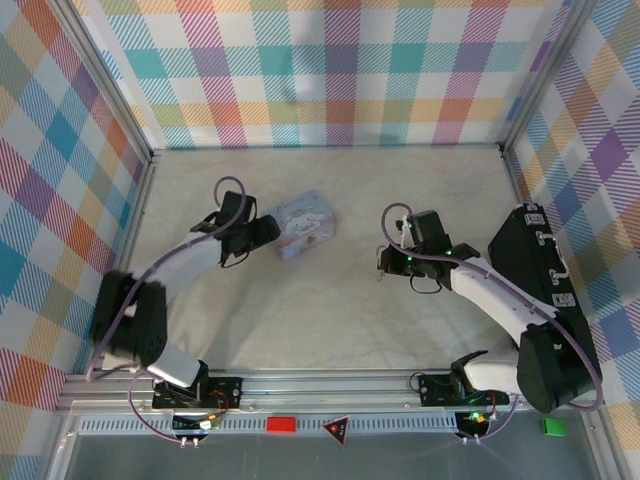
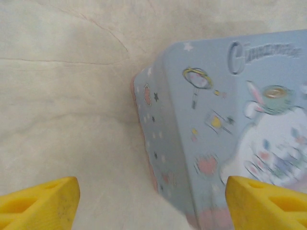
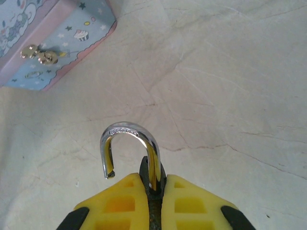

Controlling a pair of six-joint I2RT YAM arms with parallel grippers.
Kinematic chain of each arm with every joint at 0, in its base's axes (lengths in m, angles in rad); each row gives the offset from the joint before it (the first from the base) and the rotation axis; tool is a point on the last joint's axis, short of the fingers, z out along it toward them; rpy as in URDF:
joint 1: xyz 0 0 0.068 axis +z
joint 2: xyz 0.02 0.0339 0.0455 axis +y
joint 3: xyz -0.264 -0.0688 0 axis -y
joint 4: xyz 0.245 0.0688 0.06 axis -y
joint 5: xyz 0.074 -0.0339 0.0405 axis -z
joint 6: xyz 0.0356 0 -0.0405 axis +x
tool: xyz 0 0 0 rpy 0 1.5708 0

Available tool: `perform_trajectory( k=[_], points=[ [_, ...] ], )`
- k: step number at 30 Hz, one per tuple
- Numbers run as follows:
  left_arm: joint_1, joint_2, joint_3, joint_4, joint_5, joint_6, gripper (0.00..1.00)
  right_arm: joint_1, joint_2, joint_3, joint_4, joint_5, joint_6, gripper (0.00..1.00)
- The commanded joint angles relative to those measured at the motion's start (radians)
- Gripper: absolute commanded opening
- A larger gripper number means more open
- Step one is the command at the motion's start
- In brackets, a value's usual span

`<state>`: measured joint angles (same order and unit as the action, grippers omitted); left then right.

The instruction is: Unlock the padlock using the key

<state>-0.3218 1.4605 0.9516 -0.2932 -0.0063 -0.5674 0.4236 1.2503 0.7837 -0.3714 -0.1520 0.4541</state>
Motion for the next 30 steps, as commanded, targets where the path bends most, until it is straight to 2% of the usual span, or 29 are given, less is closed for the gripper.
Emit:
perform_trajectory(
  k=[1, 4, 8, 13, 15, 22, 27, 30],
  points=[
    [0.004, -0.205, -0.079, -0.071, -0.069, 0.078, 0.8, -0.006, -0.033, 0.003, -0.079, -0.008, -0.08, 0.0],
    [0.004, -0.379, -0.211, -0.037, -0.108, 0.104, 0.81, -0.006, -0.036, 0.0, -0.097, -0.001, -0.1, 0.0],
    [0.004, -0.584, -0.378, 0.007, -0.062, 0.107, 0.82, -0.006, -0.015, -0.005, -0.093, -0.022, -0.102, 0.0],
    [0.003, -0.773, -0.487, 0.007, -0.055, 0.143, 0.83, -0.006, 0.024, -0.002, -0.076, -0.045, -0.091, 0.0],
    [0.003, -0.796, -0.499, 0.007, -0.055, 0.161, 0.86, -0.006, 0.049, -0.001, -0.062, -0.055, -0.086, 0.0],
    [0.004, -0.768, -0.531, 0.096, -0.027, 0.178, 0.87, -0.016, 0.165, 0.03, -0.032, -0.08, -0.081, 0.0],
    [0.002, -0.814, -0.545, 0.072, -0.12, 0.162, 0.87, -0.056, 0.219, 0.024, -0.012, -0.105, -0.084, 0.0],
    [0.003, -0.832, -0.558, 0.083, -0.108, 0.161, 0.87, -0.068, 0.244, 0.024, -0.012, -0.103, -0.088, 0.0]
  ],
)
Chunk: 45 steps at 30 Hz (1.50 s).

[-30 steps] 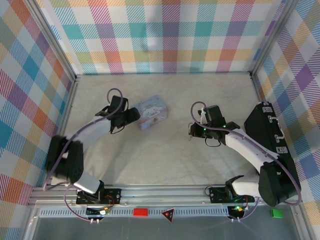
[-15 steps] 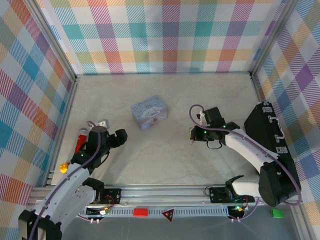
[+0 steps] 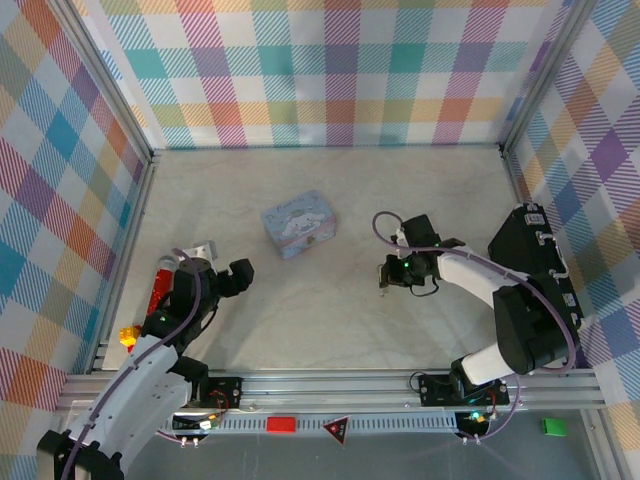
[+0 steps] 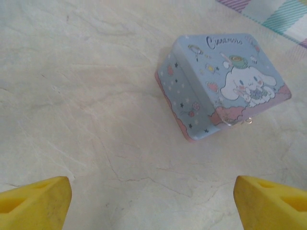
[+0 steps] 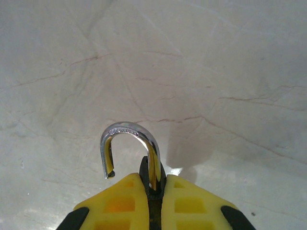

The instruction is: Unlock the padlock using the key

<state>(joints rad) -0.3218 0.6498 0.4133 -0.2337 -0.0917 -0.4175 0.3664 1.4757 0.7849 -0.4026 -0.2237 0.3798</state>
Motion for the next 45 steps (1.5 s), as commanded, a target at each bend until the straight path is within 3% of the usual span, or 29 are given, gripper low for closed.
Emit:
perform_trajectory(
  k=[1, 10, 20, 30, 40, 45],
  points=[
    [0.003, -0.023, -0.022, 0.024, -0.023, 0.011, 0.87, -0.016, 0.028, 0.025, 0.013, -0.018, -0.011, 0.0],
    [0.003, -0.024, -0.022, 0.016, -0.056, 0.006, 0.87, -0.052, 0.093, 0.032, -0.008, 0.011, -0.004, 0.01],
    [0.003, -0.024, -0.02, 0.01, -0.088, -0.003, 0.87, -0.053, 0.04, 0.029, -0.066, 0.09, -0.023, 0.2],
    [0.003, -0.022, -0.011, -0.01, -0.125, -0.013, 0.88, -0.055, -0.022, 0.046, -0.115, 0.089, -0.041, 0.28],
    [0.004, 0.0, 0.045, -0.025, -0.158, -0.011, 0.89, -0.055, -0.208, 0.084, -0.169, 0.076, -0.066, 0.32],
    [0.003, 0.051, 0.14, -0.024, -0.248, 0.0, 0.9, -0.055, -0.328, 0.179, -0.15, 0.133, -0.109, 0.36]
  ],
)
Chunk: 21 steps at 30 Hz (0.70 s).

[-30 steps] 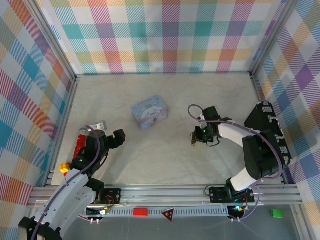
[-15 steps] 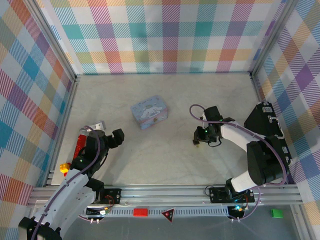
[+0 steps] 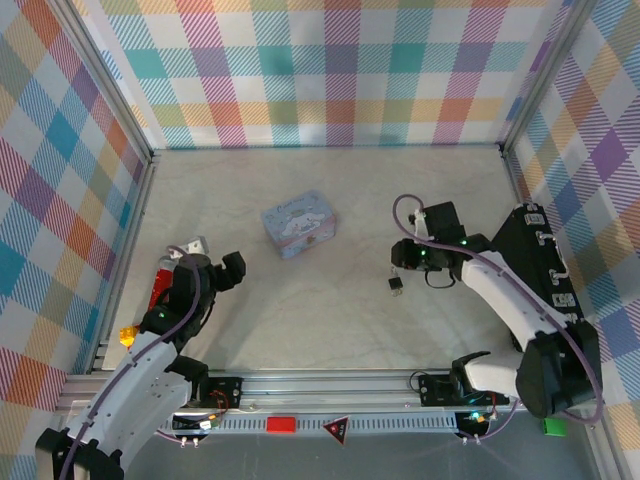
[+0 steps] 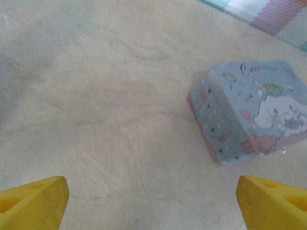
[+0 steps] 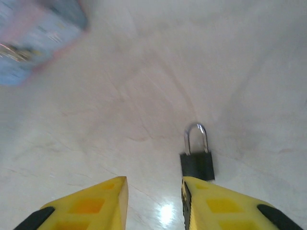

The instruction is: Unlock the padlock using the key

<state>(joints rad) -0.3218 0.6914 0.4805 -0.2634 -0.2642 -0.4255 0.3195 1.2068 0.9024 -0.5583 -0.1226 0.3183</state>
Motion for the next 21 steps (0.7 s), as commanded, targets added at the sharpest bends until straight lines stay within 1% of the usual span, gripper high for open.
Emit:
perform_trajectory(
  k=[1, 3, 5, 7, 9, 10, 12, 14, 16, 17, 19, 20, 21],
  points=[
    [0.004, 0.019, 0.091, 0.014, -0.098, 0.014, 0.9, -0.008, -0.086, 0.075, 0.023, 0.069, -0.058, 0.38],
    [0.004, 0.03, 0.11, 0.043, -0.157, 0.033, 0.9, -0.008, -0.144, 0.081, 0.062, 0.162, -0.071, 0.48],
    [0.003, 0.042, 0.116, 0.075, -0.24, 0.036, 0.91, -0.008, -0.211, 0.067, 0.104, 0.279, -0.073, 0.58],
    [0.004, 0.057, 0.117, 0.12, -0.319, 0.045, 0.92, -0.008, -0.291, 0.01, 0.179, 0.378, -0.092, 0.73],
    [0.004, 0.078, 0.111, 0.181, -0.377, 0.069, 0.95, -0.01, -0.364, -0.072, 0.286, 0.426, -0.135, 0.82],
    [0.004, 0.095, 0.107, 0.217, -0.399, 0.097, 1.0, -0.011, -0.397, -0.117, 0.343, 0.432, -0.168, 0.85],
    [0.005, 0.135, 0.112, 0.26, -0.466, 0.121, 1.0, -0.011, -0.435, -0.188, 0.438, 0.426, -0.226, 0.87],
    [0.007, 0.187, 0.14, 0.255, -0.544, 0.133, 1.0, -0.011, -0.445, -0.243, 0.51, 0.436, -0.265, 0.91],
    [0.012, 0.228, 0.148, 0.275, -0.59, 0.153, 1.0, -0.014, -0.428, -0.272, 0.556, 0.463, -0.273, 0.98],
    [0.018, 0.249, 0.141, 0.306, -0.597, 0.176, 1.0, -0.017, -0.41, -0.28, 0.577, 0.475, -0.277, 0.99],
    [0.02, 0.301, 0.101, 0.422, -0.633, 0.27, 1.0, -0.024, -0.367, -0.297, 0.616, 0.488, -0.297, 0.99],
    [0.025, 0.341, 0.069, 0.514, -0.672, 0.322, 1.0, -0.026, -0.338, -0.308, 0.638, 0.495, -0.306, 0.99],
    [0.031, 0.373, 0.036, 0.616, -0.685, 0.375, 1.0, -0.031, -0.313, -0.318, 0.662, 0.505, -0.312, 0.99]
  ],
)
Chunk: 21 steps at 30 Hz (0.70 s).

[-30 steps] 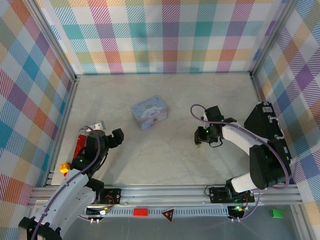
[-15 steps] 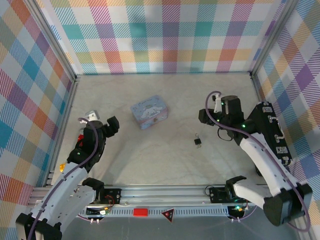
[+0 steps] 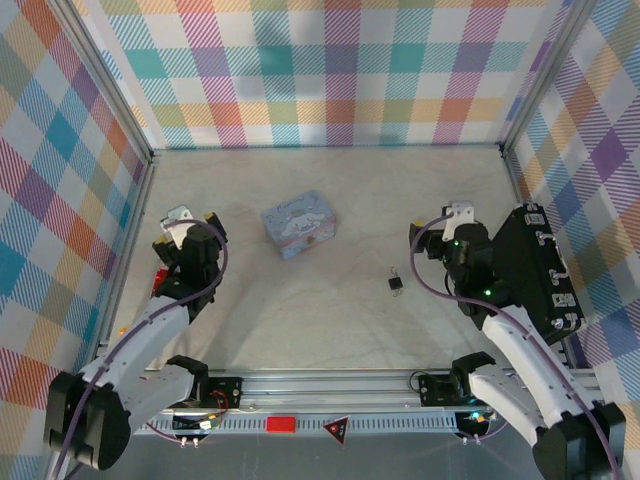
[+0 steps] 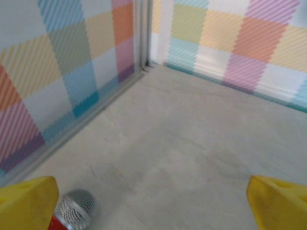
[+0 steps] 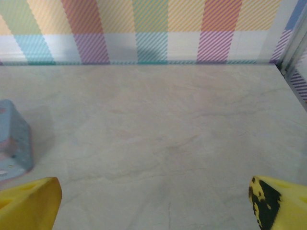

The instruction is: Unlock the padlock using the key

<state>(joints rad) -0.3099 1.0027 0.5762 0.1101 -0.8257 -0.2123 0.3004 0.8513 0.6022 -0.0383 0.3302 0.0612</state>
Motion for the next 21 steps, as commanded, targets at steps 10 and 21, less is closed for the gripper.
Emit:
perform_trajectory(
  k=[10, 21],
  points=[
    [0.143, 0.356, -0.104, 0.442, 0.124, 0.128, 1.0, -0.073, 0.266, -0.128, 0.412, 0.078, -0.138, 0.99],
    [0.173, 0.507, -0.117, 0.601, 0.302, 0.157, 1.0, -0.166, 0.495, -0.216, 0.714, 0.008, -0.167, 0.99]
  ],
)
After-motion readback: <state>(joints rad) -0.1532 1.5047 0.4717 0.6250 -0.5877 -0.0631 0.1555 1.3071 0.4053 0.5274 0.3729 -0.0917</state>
